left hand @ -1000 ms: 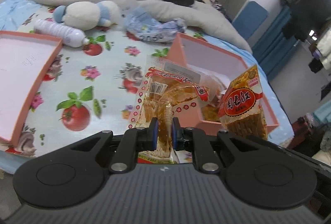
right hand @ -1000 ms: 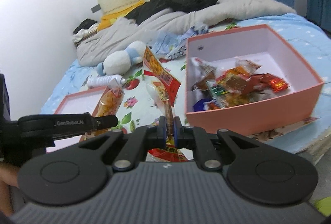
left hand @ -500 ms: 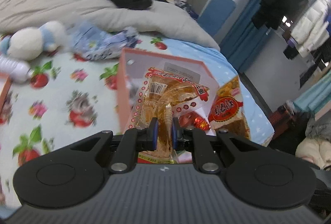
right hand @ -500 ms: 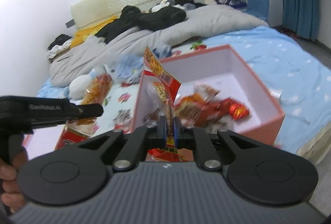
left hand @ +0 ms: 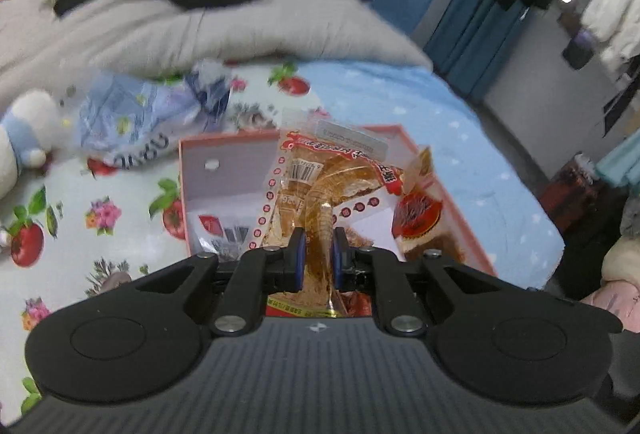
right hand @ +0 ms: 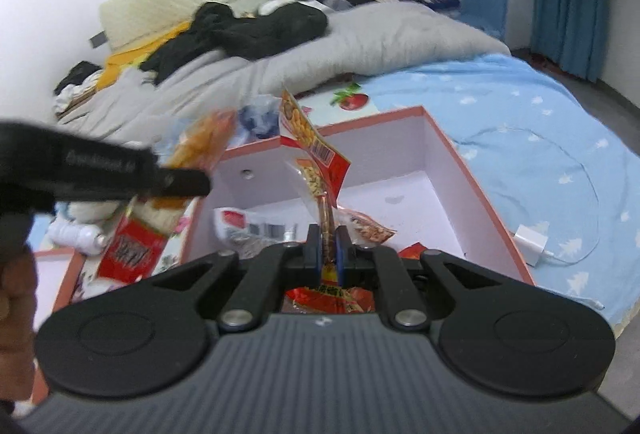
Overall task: Organize snacks
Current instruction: 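Lower both packets into the box and open both grippers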
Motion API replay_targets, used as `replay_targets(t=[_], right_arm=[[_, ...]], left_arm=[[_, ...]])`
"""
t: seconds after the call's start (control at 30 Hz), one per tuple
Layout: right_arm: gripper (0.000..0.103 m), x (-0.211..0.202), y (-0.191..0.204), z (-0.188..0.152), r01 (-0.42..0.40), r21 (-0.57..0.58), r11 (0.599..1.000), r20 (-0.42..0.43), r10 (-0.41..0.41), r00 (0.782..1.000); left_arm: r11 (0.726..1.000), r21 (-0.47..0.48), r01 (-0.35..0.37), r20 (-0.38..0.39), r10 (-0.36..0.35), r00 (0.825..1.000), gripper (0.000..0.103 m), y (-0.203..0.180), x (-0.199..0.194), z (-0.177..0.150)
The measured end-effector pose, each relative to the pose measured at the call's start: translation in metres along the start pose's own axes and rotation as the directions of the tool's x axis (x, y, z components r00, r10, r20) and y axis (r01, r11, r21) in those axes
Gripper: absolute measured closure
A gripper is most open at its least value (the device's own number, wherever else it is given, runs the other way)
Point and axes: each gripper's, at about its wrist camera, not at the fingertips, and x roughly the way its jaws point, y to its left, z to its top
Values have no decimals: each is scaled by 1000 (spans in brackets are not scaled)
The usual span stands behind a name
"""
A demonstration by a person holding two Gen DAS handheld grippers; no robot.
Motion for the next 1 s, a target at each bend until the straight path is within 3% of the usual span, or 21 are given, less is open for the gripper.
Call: replay_targets(t=[0.2, 0.5, 0.53, 0.6, 0.63, 0.67, 0.7, 0.87, 1.0], right_arm=[[92, 26, -10, -2, 24, 31, 999, -53, -22, 998], [86, 28, -22, -6, 58, 42, 997, -64, -56, 996], [84, 28, -23, -6, 60, 44, 997, -68, -57, 996], [65, 28, -25, -7, 69, 55, 996, -68, -65, 996], [59, 27, -25, -8, 81, 51, 995, -66, -77, 995], [47, 27, -25, -10, 96, 47, 994, -63, -93, 994], [38, 27, -26, -13, 107, 48, 993, -64, -104, 993], [36, 12, -29, -18, 107, 49, 993, -43, -105, 994], [36, -22, -19, -7, 90, 39, 995, 41, -91, 995]], left_arm=[[999, -28, 24, -111, -27, 994, 87, 10, 36, -4], [1000, -18, 11, -115, -13, 993, 86, 18, 37, -7], [1000, -17, 11, -113, -13, 994, 84, 19, 35, -8], [1000, -20, 23, -118, -25, 993, 73, 19, 34, -10], [999, -27, 26, -112, -29, 993, 59, 21, 33, -11], [999, -31, 14, -108, -17, 994, 50, 22, 31, -13], [1000, -27, -13, -103, 10, 995, 49, 23, 29, -14], [999, -23, -22, -58, 21, 998, 45, 30, 7, -16], [999, 22, -49, 11, 49, 999, 45, 26, -26, -13]])
